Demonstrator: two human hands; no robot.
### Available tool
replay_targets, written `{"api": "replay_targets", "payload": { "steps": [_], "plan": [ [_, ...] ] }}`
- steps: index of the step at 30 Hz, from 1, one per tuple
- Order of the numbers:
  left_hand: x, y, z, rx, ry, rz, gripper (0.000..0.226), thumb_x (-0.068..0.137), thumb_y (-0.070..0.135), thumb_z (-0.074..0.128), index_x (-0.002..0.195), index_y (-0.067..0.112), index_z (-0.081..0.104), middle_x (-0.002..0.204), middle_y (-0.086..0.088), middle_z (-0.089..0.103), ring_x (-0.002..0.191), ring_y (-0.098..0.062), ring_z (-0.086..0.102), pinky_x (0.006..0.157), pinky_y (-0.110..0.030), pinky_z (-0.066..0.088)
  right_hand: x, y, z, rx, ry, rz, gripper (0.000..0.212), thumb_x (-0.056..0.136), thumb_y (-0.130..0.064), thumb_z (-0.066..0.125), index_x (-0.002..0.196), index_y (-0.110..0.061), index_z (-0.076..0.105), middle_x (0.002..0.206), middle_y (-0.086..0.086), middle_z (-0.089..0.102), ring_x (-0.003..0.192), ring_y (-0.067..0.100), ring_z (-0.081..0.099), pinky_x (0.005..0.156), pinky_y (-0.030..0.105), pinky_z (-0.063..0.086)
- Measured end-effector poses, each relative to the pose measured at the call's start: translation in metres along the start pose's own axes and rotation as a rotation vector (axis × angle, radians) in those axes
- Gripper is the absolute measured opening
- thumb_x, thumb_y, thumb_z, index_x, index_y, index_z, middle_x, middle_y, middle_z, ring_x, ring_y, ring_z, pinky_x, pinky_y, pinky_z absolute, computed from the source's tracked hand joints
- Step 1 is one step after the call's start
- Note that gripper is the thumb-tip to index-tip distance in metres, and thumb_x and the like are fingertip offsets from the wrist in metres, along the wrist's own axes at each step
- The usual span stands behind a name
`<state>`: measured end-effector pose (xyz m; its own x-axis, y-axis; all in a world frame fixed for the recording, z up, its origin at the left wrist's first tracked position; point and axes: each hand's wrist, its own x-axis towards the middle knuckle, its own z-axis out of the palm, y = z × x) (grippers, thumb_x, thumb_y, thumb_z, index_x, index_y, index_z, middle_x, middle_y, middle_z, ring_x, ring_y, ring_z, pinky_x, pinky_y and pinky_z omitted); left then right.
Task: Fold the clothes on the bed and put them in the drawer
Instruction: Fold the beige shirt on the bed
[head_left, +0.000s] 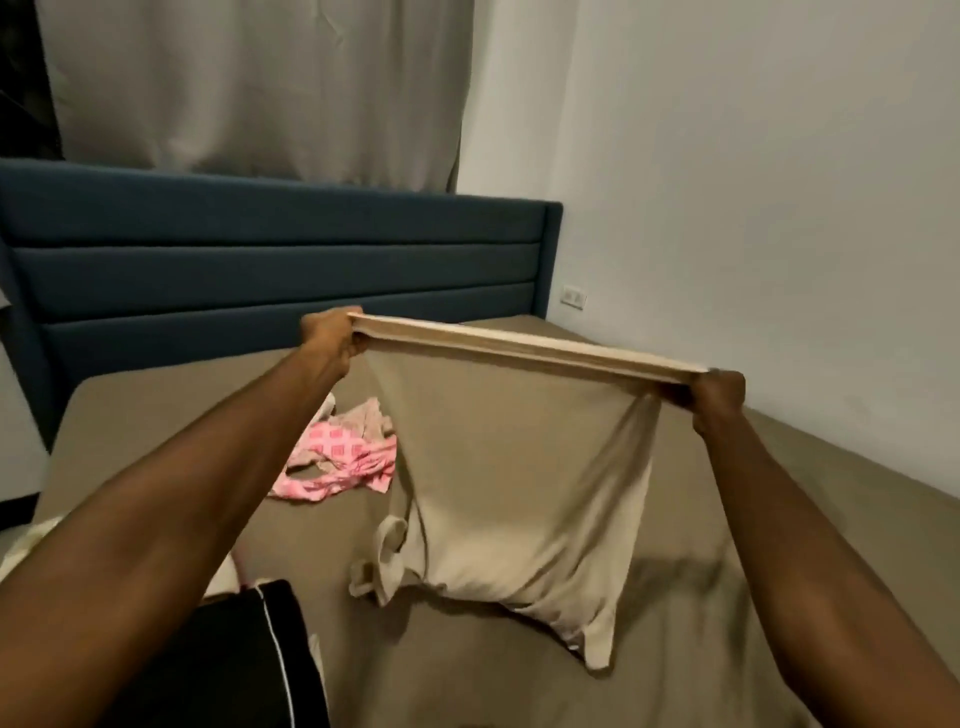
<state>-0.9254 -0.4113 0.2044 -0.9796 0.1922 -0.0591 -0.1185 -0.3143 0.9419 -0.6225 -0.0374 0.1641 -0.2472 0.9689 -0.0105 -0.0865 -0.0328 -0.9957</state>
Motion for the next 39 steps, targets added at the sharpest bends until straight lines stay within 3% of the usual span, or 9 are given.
{"api": "replay_targets", "payload": {
  "steps": [5, 9, 14, 21, 26, 29, 32, 36, 39],
  "plan": [
    [-0.002, 0.075, 0.057, -0.161, -0.06, 0.186, 0.022, 0.097, -0.001, 0.057, 0.111, 0.004, 0.075, 0.098, -0.013, 0.07, 0.077, -0.021, 0.068, 0.078, -0.038, 0.063, 0.014, -0.093, 0.019, 0.55, 0.012, -0.089, 0.025, 0.093, 0.014, 0.043, 0.087, -0.002, 0.061, 0.109, 0.023, 0.063, 0.084, 0.032, 0.065, 0.073, 0.048, 0.062],
    [-0.029, 0.104, 0.051, -0.193, -0.059, 0.269, 0.021, 0.097, 0.0, 0.06, 0.108, 0.005, 0.077, 0.103, -0.012, 0.072, 0.085, -0.022, 0.07, 0.078, -0.036, 0.064, 0.013, -0.12, -0.001, 0.516, -0.01, -0.202, 0.031, 0.089, 0.008, 0.047, 0.08, -0.004, 0.074, 0.082, 0.015, 0.069, 0.08, 0.033, 0.069, 0.063, 0.038, 0.061],
    [-0.104, 0.079, 0.009, -0.161, -0.095, 0.245, 0.014, 0.092, 0.006, 0.071, 0.103, 0.006, 0.079, 0.103, -0.013, 0.075, 0.095, -0.026, 0.074, 0.08, -0.037, 0.064, -0.041, -0.104, -0.055, 0.484, 0.033, -0.276, 0.034, 0.079, 0.0, 0.046, 0.096, -0.003, 0.075, 0.092, 0.012, 0.068, 0.085, 0.027, 0.068, 0.072, 0.034, 0.06],
    [-0.241, -0.048, -0.099, 0.068, -0.044, 0.198, 0.019, 0.098, 0.003, 0.057, 0.087, 0.006, 0.073, 0.088, -0.011, 0.074, 0.088, -0.031, 0.075, 0.077, -0.041, 0.063, -0.144, 0.006, -0.172, 0.483, 0.102, -0.273, 0.046, 0.079, 0.007, 0.045, 0.115, -0.002, 0.073, 0.089, 0.005, 0.071, 0.078, 0.017, 0.068, 0.066, 0.024, 0.055],
    [-0.327, -0.159, -0.191, 0.268, -0.11, -0.06, 0.023, 0.099, 0.0, 0.05, 0.084, -0.002, 0.067, 0.085, -0.023, 0.074, 0.073, -0.038, 0.076, 0.059, -0.035, 0.057, -0.216, 0.124, -0.258, 0.353, 0.21, -0.224, 0.049, 0.077, 0.017, 0.046, 0.107, -0.01, 0.074, 0.073, -0.012, 0.075, 0.072, 0.011, 0.067, 0.052, 0.019, 0.051],
    [-0.362, -0.206, -0.227, 0.415, -0.199, -0.25, 0.018, 0.096, -0.004, 0.052, 0.09, -0.006, 0.069, 0.08, -0.023, 0.075, 0.073, -0.035, 0.077, 0.055, -0.03, 0.058, -0.256, 0.207, -0.309, 0.22, 0.296, -0.155, 0.042, 0.079, 0.01, 0.051, 0.097, -0.019, 0.076, 0.086, -0.003, 0.075, 0.087, 0.024, 0.068, 0.058, 0.017, 0.055],
    [-0.368, -0.229, -0.25, 0.588, -0.281, -0.394, 0.012, 0.091, -0.007, 0.058, 0.093, -0.008, 0.07, 0.08, -0.028, 0.074, 0.077, -0.037, 0.077, 0.056, -0.03, 0.061, -0.291, 0.266, -0.348, -0.113, 0.257, -0.139, 0.037, 0.082, -0.002, 0.058, 0.111, -0.017, 0.076, 0.104, 0.007, 0.073, 0.102, 0.027, 0.068, 0.072, 0.011, 0.054],
    [-0.368, -0.25, -0.271, 0.835, -0.42, -0.456, 0.009, 0.086, -0.014, 0.065, 0.091, -0.01, 0.072, 0.077, -0.024, 0.075, 0.07, -0.033, 0.076, 0.051, -0.028, 0.058, -0.309, 0.325, -0.393, -0.37, 0.154, -0.037, 0.052, 0.073, 0.002, 0.054, 0.106, -0.028, 0.08, 0.105, 0.002, 0.078, 0.094, 0.031, 0.075, 0.079, 0.054, 0.063],
    [-0.366, -0.258, -0.276, 0.922, -0.476, -0.511, 0.009, 0.085, -0.015, 0.066, 0.092, -0.01, 0.071, 0.08, -0.024, 0.075, 0.069, -0.03, 0.076, 0.051, -0.028, 0.058, -0.321, 0.327, -0.406, -0.462, 0.176, -0.045, 0.053, 0.072, 0.01, 0.052, 0.097, -0.025, 0.083, 0.099, 0.0, 0.079, 0.086, 0.02, 0.076, 0.077, 0.049, 0.064]
  ]
}}
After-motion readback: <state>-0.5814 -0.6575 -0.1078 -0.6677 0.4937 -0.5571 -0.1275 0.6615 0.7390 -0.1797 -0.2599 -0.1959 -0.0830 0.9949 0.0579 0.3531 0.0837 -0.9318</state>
